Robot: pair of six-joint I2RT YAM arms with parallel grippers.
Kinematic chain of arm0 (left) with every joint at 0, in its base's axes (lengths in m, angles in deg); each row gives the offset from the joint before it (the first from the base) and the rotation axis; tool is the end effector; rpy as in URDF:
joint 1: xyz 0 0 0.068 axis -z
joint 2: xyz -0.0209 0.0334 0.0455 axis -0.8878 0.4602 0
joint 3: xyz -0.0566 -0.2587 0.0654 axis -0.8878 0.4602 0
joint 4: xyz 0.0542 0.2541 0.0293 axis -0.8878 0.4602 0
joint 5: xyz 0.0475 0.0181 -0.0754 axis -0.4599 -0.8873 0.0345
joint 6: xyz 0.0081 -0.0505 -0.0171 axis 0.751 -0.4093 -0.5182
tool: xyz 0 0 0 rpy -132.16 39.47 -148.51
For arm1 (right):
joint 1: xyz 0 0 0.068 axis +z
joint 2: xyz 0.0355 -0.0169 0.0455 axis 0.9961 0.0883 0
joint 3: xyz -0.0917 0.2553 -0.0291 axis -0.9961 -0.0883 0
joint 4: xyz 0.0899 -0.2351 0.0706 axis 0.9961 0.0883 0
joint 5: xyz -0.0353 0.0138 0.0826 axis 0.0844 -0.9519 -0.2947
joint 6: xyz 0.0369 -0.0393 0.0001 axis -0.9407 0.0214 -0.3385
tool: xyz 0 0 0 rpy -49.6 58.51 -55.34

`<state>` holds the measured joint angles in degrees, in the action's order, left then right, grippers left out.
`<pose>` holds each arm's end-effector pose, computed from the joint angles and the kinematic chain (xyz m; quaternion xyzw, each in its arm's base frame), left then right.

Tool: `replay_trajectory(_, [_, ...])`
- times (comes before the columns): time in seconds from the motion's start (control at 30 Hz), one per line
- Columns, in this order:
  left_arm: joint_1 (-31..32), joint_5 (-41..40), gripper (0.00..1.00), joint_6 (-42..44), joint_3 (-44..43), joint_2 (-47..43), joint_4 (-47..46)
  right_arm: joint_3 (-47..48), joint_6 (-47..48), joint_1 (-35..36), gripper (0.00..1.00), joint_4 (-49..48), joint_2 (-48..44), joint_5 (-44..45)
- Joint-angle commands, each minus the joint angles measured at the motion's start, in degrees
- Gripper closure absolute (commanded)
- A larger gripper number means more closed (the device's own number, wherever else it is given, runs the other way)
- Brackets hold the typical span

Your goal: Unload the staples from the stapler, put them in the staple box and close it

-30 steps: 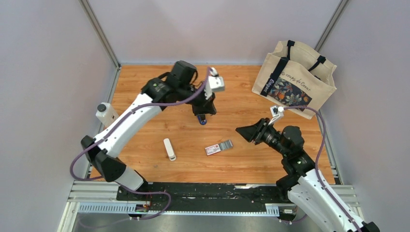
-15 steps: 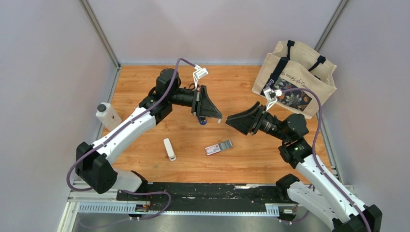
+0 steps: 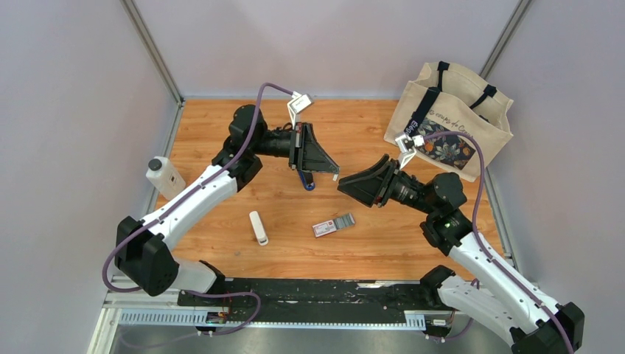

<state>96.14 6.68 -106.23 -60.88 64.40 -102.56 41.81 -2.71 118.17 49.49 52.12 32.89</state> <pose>0.2394 -0.1974 0.3972 0.2892 0.6251 -0.6980 0.1960 0.1446 0.1199 0.3520 -0.1585 0.6196 0.6371 0.4302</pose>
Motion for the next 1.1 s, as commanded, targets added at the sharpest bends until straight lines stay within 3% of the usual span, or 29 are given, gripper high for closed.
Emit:
replay_trajectory(0.0, [-0.14,-0.23,0.91,1.6,-0.06,-2.36,0.17,2.12,0.76,0.43,0.56,-2.58,-0.16,3.13])
replay_trajectory(0.2, [-0.14,-1.82,0.91,6.96,-0.77,-3.06,7.02,2.3,0.76,1.04,0.58,-2.93,0.1,5.16])
replay_trajectory(0.73, [-0.14,-2.35,0.92,8.81,-0.42,-3.42,8.27,2.91,0.41,3.68,0.58,-5.83,3.7,6.65])
replay_trajectory(1.07, [-0.14,-2.61,0.92,10.39,-0.77,-3.68,10.11,1.95,0.23,4.12,0.76,-5.66,3.62,7.79])
